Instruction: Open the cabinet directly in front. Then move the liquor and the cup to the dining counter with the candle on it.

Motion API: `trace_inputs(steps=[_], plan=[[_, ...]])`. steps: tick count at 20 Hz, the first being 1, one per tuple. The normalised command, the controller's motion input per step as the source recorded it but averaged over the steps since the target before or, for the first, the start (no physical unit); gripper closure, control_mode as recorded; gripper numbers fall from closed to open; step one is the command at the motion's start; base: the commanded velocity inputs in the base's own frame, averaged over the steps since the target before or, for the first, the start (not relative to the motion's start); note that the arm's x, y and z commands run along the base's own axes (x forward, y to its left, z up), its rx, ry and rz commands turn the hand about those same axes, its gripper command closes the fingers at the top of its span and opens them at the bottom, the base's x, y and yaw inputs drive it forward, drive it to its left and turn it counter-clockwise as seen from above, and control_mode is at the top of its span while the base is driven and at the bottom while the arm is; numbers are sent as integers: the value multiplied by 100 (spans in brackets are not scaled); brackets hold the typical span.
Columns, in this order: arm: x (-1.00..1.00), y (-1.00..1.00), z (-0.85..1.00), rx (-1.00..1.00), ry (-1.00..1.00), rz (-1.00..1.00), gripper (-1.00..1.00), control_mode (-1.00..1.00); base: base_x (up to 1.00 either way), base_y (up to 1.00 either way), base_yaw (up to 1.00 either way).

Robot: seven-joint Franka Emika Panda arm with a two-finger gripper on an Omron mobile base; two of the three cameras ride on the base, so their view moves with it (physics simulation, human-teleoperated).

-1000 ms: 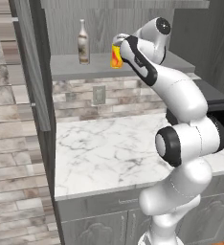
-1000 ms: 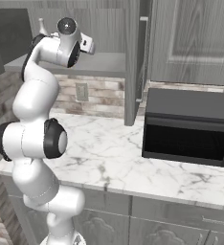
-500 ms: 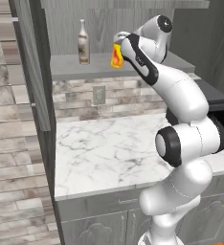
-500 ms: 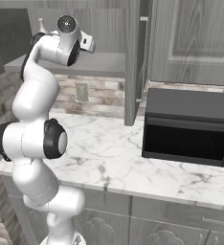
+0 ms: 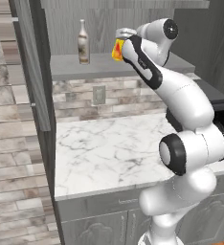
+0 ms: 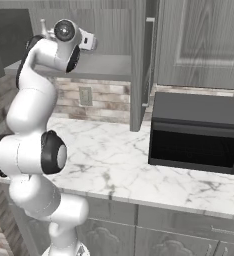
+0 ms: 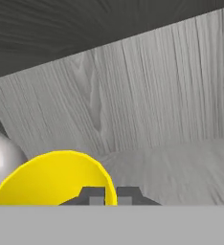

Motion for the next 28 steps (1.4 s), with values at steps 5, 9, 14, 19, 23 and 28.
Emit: trace_inputs(steps=[5,9,14,19,23,28], plan=[[-39,0,4,0,-5,0,100,-100,0,0,0],[-100,-3,16,2,-8,3,100,-100,0,0,0],[-100,-18,2,2,-1,1,100,-100,0,0,0],[-100,-16,-27,1,3,1,100,-100,0,0,0],[-100,-1,-37,0,7,0,100,-100,0,0,0],[-100,0,-48,0,9,0,100,-100,0,0,0]])
